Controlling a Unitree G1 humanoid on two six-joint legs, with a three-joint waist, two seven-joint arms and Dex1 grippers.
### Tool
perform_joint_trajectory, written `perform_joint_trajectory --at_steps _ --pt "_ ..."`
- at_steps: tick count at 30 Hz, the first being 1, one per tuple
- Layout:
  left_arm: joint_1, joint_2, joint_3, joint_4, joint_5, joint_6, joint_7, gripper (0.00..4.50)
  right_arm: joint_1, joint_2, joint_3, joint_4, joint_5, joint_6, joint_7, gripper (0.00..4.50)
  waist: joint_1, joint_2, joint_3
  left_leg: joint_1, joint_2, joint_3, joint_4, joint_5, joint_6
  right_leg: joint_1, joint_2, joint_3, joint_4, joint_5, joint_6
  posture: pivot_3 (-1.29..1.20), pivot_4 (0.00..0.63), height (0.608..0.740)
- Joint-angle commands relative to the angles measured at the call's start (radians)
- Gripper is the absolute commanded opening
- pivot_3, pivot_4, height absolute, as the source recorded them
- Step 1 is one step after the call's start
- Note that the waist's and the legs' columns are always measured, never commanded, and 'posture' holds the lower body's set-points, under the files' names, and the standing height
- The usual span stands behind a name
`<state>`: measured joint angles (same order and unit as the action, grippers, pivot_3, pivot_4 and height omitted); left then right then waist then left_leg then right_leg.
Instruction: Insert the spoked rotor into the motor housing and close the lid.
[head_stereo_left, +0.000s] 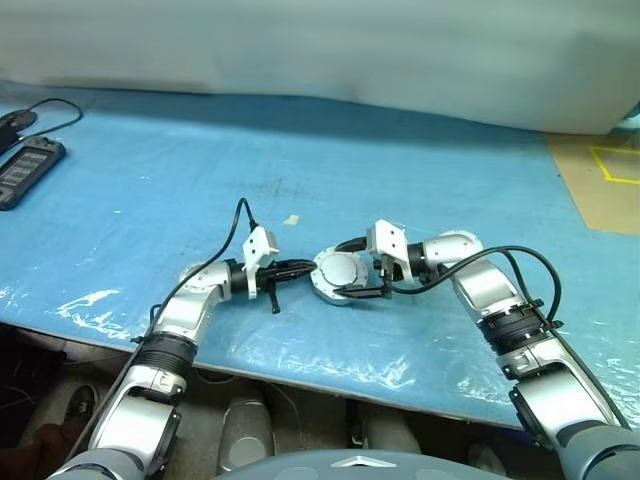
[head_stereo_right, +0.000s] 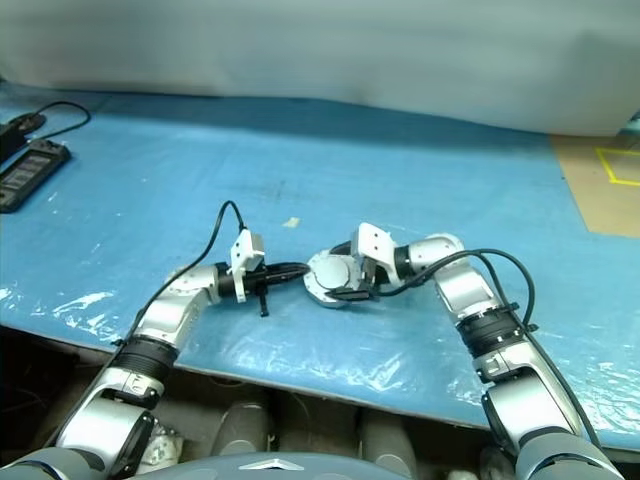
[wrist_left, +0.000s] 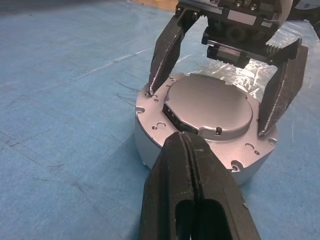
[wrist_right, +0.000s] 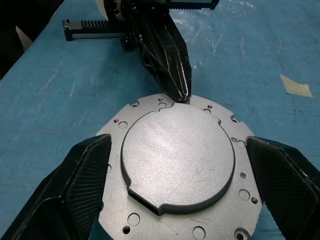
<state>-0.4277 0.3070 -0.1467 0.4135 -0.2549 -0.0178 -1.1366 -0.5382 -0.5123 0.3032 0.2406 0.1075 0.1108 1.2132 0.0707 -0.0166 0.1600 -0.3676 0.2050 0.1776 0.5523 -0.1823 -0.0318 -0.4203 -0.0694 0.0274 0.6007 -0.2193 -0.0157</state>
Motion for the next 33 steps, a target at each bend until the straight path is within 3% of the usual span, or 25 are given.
perform_joint_trajectory --at_steps 1,8,17,22,25,33 --pt "0.026 0.0 -0.026 0.023 0.03 0.013 0.006 0.0 0.045 -0.03 -0.011 -0.072 0.017 0.043 0.01 4.48 0.001 0.0 0.0 -0.001 -0.001 0.0 -0.001 0.0 0.0 0.0 -0.001 0.0 0.0 0.002 -0.003 0.0 0.15 0.74" --pt "0.029 -0.011 -0.026 0.032 0.028 0.01 0.008 0.0 0.083 -0.058 -0.099 -0.25 0.135 0.152 -0.005 4.48 0.003 0.0 0.0 -0.005 -0.001 0.0 -0.007 0.0 0.0 -0.001 -0.001 -0.004 -0.01 0.002 -0.003 0.0 0.15 0.74" --pt "0.021 -0.024 -0.019 0.045 0.02 -0.008 0.01 0.0 0.094 -0.072 -0.242 -0.323 0.265 0.295 -0.075 4.48 0.008 0.0 0.0 -0.006 -0.001 0.0 -0.007 0.0 0.0 -0.001 -0.002 -0.005 -0.011 0.002 -0.003 0.0 0.15 0.74" --pt "0.018 -0.035 -0.009 0.048 0.012 -0.02 0.012 0.0 0.152 -0.139 -0.297 -0.348 0.338 0.471 -0.1 4.48 0.022 0.0 0.0 -0.006 -0.001 0.0 -0.007 0.0 0.0 -0.001 -0.002 -0.005 -0.011 0.002 -0.003 0.0 0.15 0.74" --pt "0.015 -0.041 -0.006 0.052 0.012 -0.024 0.013 0.0 0.169 -0.167 -0.336 -0.367 0.415 0.668 -0.146 4.48 0.026 0.001 0.0 -0.006 -0.001 0.0 -0.007 0.0 0.0 -0.001 -0.001 -0.006 -0.01 0.002 -0.003 0.0 0.15 0.74" --pt "0.008 -0.045 0.001 0.062 0.014 -0.035 0.017 0.0 0.187 -0.174 -0.401 -0.418 0.601 1.015 -0.222 4.48 0.029 0.002 0.0 -0.005 -0.001 0.0 -0.006 0.002 -0.003 0.0 -0.002 -0.006 -0.009 0.002 -0.004 0.0 0.15 0.74"
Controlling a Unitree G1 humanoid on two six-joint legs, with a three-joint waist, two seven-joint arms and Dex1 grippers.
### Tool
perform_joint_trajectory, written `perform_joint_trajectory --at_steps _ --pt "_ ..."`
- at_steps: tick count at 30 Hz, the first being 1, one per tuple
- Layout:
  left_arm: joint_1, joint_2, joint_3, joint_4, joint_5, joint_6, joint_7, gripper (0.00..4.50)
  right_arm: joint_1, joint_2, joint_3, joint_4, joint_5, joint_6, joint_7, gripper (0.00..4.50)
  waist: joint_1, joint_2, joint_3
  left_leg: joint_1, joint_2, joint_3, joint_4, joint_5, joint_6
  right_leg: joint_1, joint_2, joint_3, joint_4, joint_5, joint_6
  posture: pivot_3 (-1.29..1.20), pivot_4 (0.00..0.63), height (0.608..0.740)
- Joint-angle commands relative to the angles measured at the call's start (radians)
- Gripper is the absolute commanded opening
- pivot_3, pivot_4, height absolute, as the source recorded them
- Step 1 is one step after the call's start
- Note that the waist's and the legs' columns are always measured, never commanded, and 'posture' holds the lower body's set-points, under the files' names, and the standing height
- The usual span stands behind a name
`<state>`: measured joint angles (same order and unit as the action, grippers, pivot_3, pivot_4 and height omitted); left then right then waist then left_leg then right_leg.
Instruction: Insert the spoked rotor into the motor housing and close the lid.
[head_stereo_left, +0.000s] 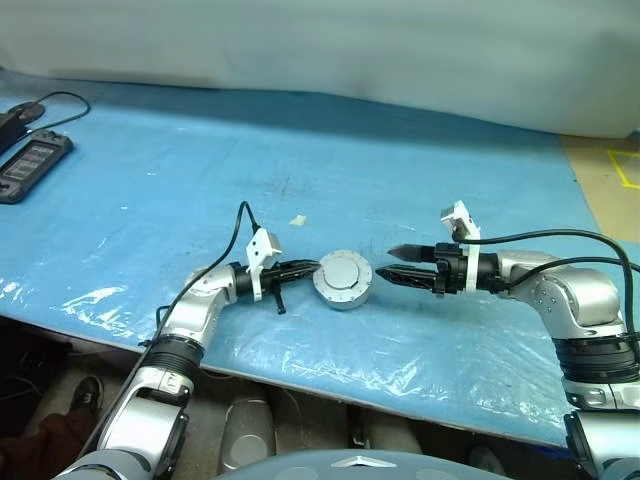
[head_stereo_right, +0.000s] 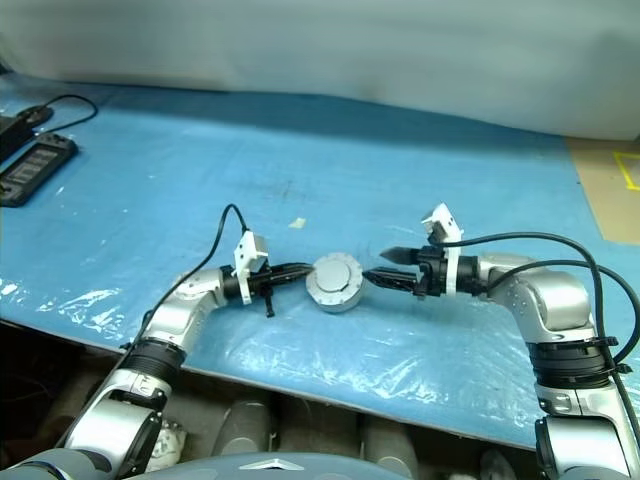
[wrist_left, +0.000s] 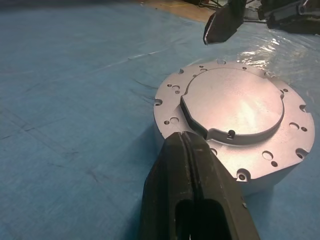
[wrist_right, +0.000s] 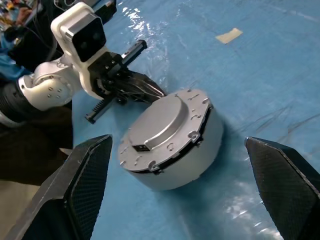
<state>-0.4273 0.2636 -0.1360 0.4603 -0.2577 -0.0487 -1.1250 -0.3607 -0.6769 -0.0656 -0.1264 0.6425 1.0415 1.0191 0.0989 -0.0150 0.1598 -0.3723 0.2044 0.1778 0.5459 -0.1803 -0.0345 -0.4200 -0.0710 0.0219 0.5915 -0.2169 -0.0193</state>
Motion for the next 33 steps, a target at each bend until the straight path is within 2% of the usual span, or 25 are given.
perform_joint_trajectory --at_steps 1,9,20,33 --pt "0.008 -0.002 -0.009 0.014 0.017 -0.005 0.007 0.0 0.014 -0.009 -0.033 -0.057 0.073 0.105 -0.042 4.48 0.001 0.0 0.0 0.0 0.0 0.0 0.0 0.0 0.0 0.0 0.0 0.0 0.0 0.0 0.0 0.0 0.15 0.74" --pt "0.014 0.002 -0.008 0.011 0.019 -0.011 0.013 0.0 0.035 0.006 -0.01 -0.042 0.09 0.197 -0.133 4.48 0.002 0.0 0.0 0.0 0.0 0.0 0.0 0.001 -0.001 0.0 0.0 0.0 0.0 0.0 0.0 0.0 0.15 0.74" --pt "0.015 0.003 -0.008 0.017 0.022 -0.019 0.017 0.0 -0.038 0.159 -0.141 0.022 0.209 0.428 -0.278 4.48 0.003 0.001 0.0 0.0 0.0 0.0 0.001 0.001 -0.001 0.0 0.0 -0.001 0.002 0.0 0.0 0.0 0.15 0.74" --pt "0.016 0.001 -0.006 0.019 0.028 -0.025 0.024 0.0 -0.072 0.266 -0.178 0.097 0.201 0.504 -0.407 4.48 0.004 0.001 -0.001 0.001 0.0 0.0 0.001 0.001 -0.002 0.0 0.0 -0.001 0.004 0.0 0.0 0.0 0.15 0.74"
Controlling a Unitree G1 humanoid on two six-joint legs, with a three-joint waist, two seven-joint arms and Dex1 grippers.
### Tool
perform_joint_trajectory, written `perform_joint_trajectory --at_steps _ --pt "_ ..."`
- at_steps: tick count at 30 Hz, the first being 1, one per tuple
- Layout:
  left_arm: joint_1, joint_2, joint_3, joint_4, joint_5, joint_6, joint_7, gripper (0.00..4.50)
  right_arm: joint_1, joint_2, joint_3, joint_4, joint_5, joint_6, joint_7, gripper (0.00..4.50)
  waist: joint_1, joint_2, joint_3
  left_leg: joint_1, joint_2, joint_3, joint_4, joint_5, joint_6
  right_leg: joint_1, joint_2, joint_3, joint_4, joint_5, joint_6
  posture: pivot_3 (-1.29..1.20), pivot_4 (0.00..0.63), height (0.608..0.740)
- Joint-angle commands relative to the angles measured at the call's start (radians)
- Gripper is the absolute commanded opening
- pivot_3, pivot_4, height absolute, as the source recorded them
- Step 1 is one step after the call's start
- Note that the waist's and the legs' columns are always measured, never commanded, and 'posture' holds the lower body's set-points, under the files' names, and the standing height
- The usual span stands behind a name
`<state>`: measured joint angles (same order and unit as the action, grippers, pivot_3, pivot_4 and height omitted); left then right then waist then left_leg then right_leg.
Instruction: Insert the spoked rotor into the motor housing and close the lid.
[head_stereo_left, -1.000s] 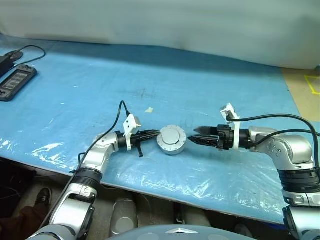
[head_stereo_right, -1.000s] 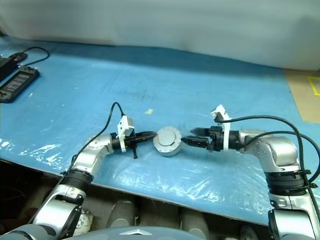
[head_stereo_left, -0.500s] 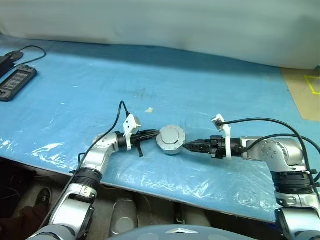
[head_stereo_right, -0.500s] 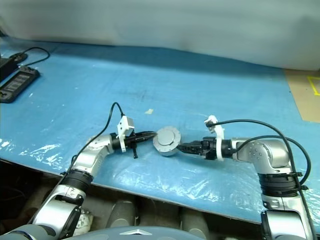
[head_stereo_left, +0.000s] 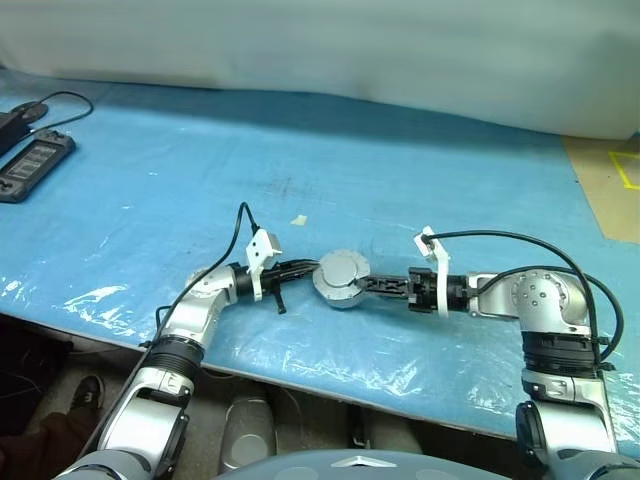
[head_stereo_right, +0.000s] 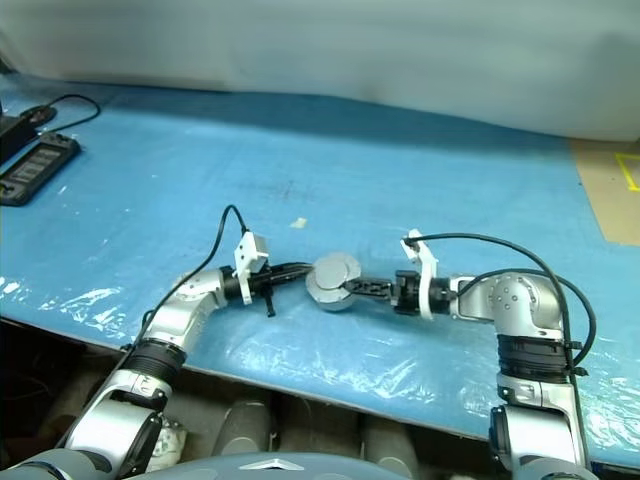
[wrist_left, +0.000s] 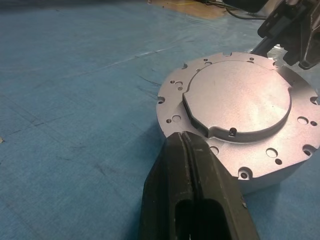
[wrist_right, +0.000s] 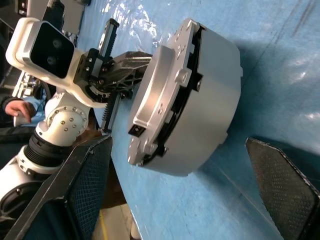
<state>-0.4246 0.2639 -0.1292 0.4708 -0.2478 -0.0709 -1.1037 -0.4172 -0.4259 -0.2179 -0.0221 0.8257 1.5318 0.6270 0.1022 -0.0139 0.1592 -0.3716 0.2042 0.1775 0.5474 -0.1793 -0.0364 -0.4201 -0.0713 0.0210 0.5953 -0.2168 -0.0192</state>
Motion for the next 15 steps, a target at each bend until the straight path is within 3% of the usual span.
perform_joint_trajectory --at_steps 1,3,9,15 --pt "0.014 0.001 -0.013 0.008 0.019 -0.004 0.003 0.0 -0.016 0.019 -0.027 -0.006 0.018 0.015 -0.018 4.31 0.0 0.0 0.0 0.0 0.0 0.0 0.0 0.0 0.0 0.0 0.0 0.0 0.0 0.0 0.0 0.0 0.15 0.74" --pt "0.015 0.001 -0.012 0.008 0.019 -0.005 0.004 0.0 -0.015 0.024 -0.031 0.005 0.014 0.016 -0.026 3.93 0.0 0.0 0.0 0.0 0.0 0.0 0.0 0.0 0.0 0.0 0.0 0.0 0.0 0.0 0.0 0.0 0.15 0.74" --pt "0.02 0.003 -0.011 0.003 0.02 -0.003 0.003 0.0 -0.018 0.024 -0.053 0.034 0.021 0.017 -0.026 1.87 0.0 0.0 0.0 0.001 0.0 0.0 0.001 0.0 0.0 0.0 0.0 0.0 0.002 0.0 0.0 0.0 0.15 0.74" --pt "0.021 0.0 -0.006 0.001 0.017 0.003 0.005 0.0 -0.014 0.022 -0.055 0.054 0.012 0.006 -0.035 1.16 0.001 0.0 0.0 0.002 -0.001 0.0 0.004 0.0 0.0 0.0 -0.002 0.001 0.006 0.0 0.0 0.0 0.15 0.74"
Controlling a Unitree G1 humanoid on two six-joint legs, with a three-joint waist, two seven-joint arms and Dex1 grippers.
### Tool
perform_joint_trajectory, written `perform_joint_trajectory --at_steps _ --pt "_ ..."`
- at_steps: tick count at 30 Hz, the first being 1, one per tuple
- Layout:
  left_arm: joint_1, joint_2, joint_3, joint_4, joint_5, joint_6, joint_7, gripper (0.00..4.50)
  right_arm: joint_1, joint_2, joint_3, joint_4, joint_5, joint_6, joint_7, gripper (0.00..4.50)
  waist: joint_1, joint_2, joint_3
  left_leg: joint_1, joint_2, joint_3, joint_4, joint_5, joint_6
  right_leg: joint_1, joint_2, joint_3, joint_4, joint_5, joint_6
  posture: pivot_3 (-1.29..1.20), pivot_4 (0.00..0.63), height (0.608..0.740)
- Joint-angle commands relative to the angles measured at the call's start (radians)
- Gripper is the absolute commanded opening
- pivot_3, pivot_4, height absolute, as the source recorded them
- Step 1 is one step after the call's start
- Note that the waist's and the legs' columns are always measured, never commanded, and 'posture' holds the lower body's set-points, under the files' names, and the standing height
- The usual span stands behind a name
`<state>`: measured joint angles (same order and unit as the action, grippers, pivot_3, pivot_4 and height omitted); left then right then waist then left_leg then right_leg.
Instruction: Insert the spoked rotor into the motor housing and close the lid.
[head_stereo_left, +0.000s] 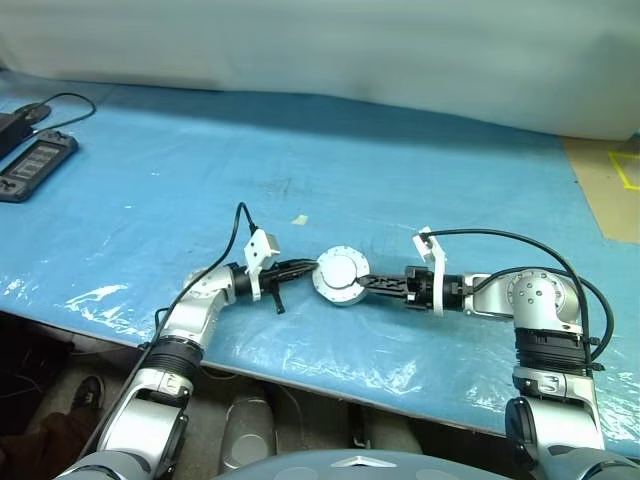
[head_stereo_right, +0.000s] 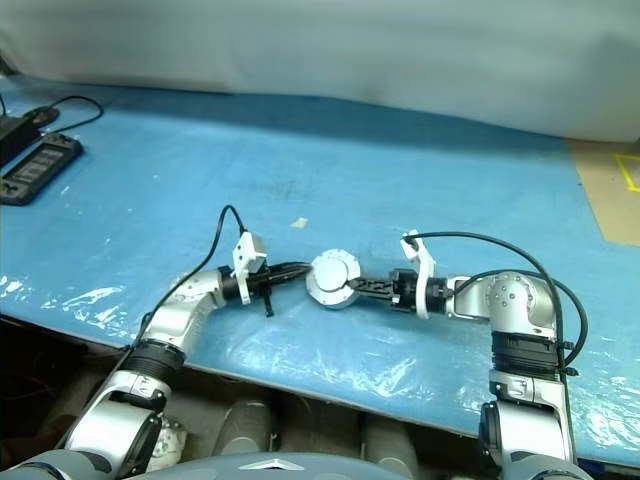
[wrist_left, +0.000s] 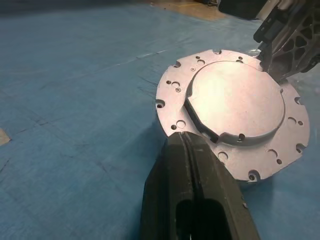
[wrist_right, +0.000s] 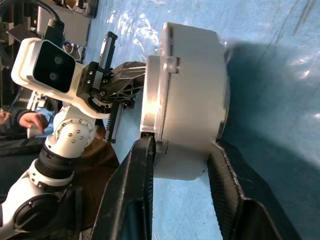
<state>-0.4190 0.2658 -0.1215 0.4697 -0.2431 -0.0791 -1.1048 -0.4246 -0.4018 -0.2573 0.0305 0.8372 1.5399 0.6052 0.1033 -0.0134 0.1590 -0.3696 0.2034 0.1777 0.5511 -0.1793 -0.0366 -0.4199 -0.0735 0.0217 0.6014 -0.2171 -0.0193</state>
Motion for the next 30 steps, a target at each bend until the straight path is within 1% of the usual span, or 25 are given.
perform_joint_trajectory --at_steps 1,4,7,10,11,15,18,19,21,22,25,27,29,30 --pt "0.014 -0.003 -0.009 -0.001 0.01 0.024 0.017 0.0 -0.01 0.003 -0.022 0.004 0.002 -0.005 -0.016 1.15 0.0 0.0 0.0 0.0 0.0 0.0 0.001 0.0 0.0 0.0 0.0 0.0 0.001 0.0 0.0 0.0 0.15 0.74" --pt "0.003 -0.009 0.033 -0.026 -0.034 0.1 0.053 0.0 -0.034 0.025 -0.067 0.028 0.012 -0.002 -0.03 1.15 -0.002 0.0 0.0 0.0 0.0 0.0 0.002 0.0 0.0 0.0 0.0 0.0 0.003 0.0 0.0 0.0 0.15 0.74" --pt "-0.018 0.001 0.073 -0.04 -0.058 0.15 0.09 0.0 -0.081 0.059 -0.139 0.078 0.024 -0.007 -0.059 1.15 -0.006 0.0 0.0 0.0 0.0 0.0 0.003 0.0 0.0 -0.001 0.0 0.001 0.004 0.0 0.0 0.0 0.15 0.74" --pt "-0.033 0.011 0.115 -0.056 -0.089 0.194 0.12 0.0 -0.109 0.096 -0.185 0.091 0.031 -0.087 -0.073 1.15 -0.007 0.001 0.001 -0.002 0.0 0.0 0.003 0.0 0.0 -0.004 0.0 0.001 0.004 0.0 0.0 0.0 0.15 0.74" --pt "-0.034 0.011 0.131 -0.061 -0.094 0.193 0.14 0.0 -0.119 0.123 -0.21 0.093 0.049 -0.124 -0.073 1.15 -0.008 0.001 0.001 -0.004 0.0 0.0 0.003 0.0 0.0 -0.005 0.0 0.001 0.004 0.0 0.0 0.0 0.15 0.74" --pt "-0.026 -0.007 0.179 -0.1 -0.131 0.229 0.204 0.0 -0.129 0.184 -0.221 0.079 0.073 -0.169 -0.077 1.15 -0.01 0.001 0.001 -0.015 -0.003 0.0 0.003 0.0 0.0 -0.016 0.001 0.0 0.006 0.002 0.002 0.0 0.15 0.74" --pt "-0.02 -0.031 0.222 -0.149 -0.199 0.28 0.231 0.58 -0.142 0.221 -0.226 0.08 0.089 -0.175 -0.089 1.15 -0.007 0.001 0.001 -0.018 -0.002 0.0 0.003 0.0 0.0 -0.017 0.001 -0.003 0.006 0.002 0.003 0.0 0.15 0.74" --pt "-0.025 -0.043 0.25 -0.165 -0.244 0.316 0.243 0.87 -0.153 0.237 -0.234 0.083 0.101 -0.181 -0.094 1.15 -0.007 0.001 0.001 -0.018 -0.002 0.0 0.003 0.0 0.0 -0.017 0.001 -0.004 0.006 0.002 0.003 0.0 0.15 0.74" --pt "-0.036 -0.063 0.297 -0.189 -0.323 0.392 0.268 1.61 -0.185 0.273 -0.262 0.101 0.133 -0.195 -0.114 1.15 -0.008 0.001 0.001 -0.019 -0.002 -0.001 0.003 0.0 0.0 -0.017 0.001 -0.005 0.006 0.002 0.002 0.0 0.15 0.74" --pt "-0.04 -0.07 0.312 -0.198 -0.349 0.418 0.282 1.92 -0.197 0.287 -0.272 0.107 0.145 -0.202 -0.122 1.15 -0.009 0.001 0.001 -0.019 -0.002 -0.001 0.003 0.0 0.0 -0.018 0.001 -0.004 0.006 0.001 0.001 0.0 0.15 0.74" --pt "-0.045 -0.09 0.348 -0.242 -0.43 0.501 0.311 2.98 -0.21 0.304 -0.263 0.107 0.155 -0.223 -0.123 1.15 -0.007 0.001 0.001 -0.019 -0.001 -0.001 0.006 0.0 0.0 -0.017 0.001 -0.004 0.007 0.0 -0.001 0.0 0.15 0.74" --pt "-0.044 -0.096 0.365 -0.259 -0.465 0.541 0.332 3.63 -0.223 0.31 -0.257 0.124 0.161 -0.232 -0.13 1.15 -0.007 0.001 0.001 -0.019 -0.001 -0.001 0.007 0.0 0.0 -0.017 0.001 -0.004 0.007 0.0 -0.001 0.0 0.15 0.74" --pt "-0.039 -0.096 0.372 -0.268 -0.484 0.576 0.347 4.39 -0.234 0.312 -0.251 0.137 0.17 -0.236 -0.134 1.15 -0.008 0.001 0.001 -0.019 -0.001 -0.001 0.007 0.0 0.0 -0.016 0.001 -0.004 0.006 0.0 -0.001 0.0 0.15 0.74" --pt "-0.036 -0.095 0.374 -0.271 -0.495 0.597 0.348 4.48 -0.238 0.312 -0.244 0.14 0.17 -0.239 -0.136 1.15 -0.008 0.001 0.001 -0.019 -0.001 -0.001 0.007 0.0 0.0 -0.016 0.001 -0.004 0.007 0.0 -0.001 0.0 0.15 0.74"
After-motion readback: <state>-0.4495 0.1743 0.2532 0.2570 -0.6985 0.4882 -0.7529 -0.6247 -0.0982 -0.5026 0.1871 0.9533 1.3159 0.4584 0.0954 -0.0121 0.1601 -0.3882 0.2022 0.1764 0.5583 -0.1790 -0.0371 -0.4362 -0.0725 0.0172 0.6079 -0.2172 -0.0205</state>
